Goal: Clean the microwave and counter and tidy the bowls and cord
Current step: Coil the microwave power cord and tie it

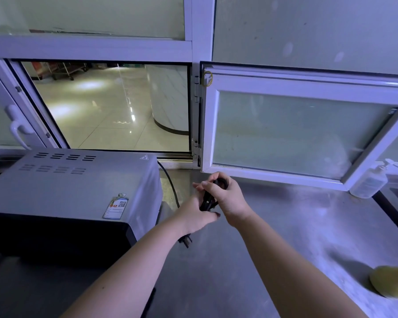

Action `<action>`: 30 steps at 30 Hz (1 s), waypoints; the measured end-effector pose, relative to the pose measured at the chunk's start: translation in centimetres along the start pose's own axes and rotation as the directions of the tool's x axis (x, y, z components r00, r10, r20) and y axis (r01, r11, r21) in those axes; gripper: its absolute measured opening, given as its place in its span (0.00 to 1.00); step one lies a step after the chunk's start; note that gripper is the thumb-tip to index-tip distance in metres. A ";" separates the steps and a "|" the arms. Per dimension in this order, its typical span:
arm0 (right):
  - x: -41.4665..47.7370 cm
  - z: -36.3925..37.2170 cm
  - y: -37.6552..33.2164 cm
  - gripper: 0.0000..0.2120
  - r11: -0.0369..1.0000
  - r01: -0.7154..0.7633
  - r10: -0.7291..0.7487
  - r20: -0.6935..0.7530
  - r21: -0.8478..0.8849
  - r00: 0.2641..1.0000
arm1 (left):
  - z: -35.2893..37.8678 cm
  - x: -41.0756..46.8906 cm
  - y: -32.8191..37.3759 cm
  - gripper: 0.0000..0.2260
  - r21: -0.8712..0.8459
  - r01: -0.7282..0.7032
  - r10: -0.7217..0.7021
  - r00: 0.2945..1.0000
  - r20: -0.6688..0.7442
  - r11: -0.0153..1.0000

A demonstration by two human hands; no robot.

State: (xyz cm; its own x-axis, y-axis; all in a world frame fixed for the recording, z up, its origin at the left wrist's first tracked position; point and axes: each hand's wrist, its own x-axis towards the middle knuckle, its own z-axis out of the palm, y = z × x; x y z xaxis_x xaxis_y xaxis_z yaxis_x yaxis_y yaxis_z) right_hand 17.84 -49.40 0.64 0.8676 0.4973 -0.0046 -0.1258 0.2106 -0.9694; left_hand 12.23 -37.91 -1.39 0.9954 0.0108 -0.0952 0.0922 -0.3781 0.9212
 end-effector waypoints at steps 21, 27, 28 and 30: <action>0.7 -2.0 -0.6 0.16 0.980 0.000 0.038 0.185 -0.200 0.982 | 0.9 1.2 0.6 0.10 0.053 0.218 -0.219 0.975 0.025 0.975; 3.5 -4.5 -3.5 0.16 0.965 0.043 -0.024 0.078 -0.260 0.997 | -0.8 2.8 0.7 0.19 -0.233 0.213 -0.227 0.973 -0.033 0.949; 4.0 -5.2 -3.9 0.14 0.961 0.049 -0.038 0.042 -0.272 0.998 | -1.2 3.1 0.6 0.20 -0.245 0.205 -0.219 0.975 -0.029 0.948; 4.7 -6.4 -4.3 0.09 0.954 0.064 -0.072 -0.018 -0.292 0.997 | -1.8 3.7 0.7 0.22 -0.281 0.189 -0.203 0.979 -0.020 0.941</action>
State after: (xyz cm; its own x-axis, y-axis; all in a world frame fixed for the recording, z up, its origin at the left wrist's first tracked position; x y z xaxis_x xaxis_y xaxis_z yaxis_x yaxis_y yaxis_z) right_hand 25.55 -53.30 3.22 0.8829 0.4657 0.0608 0.0757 -0.0134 -0.9970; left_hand 16.06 -36.43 -0.43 0.9563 0.1055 -0.2727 0.2826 -0.0933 0.9547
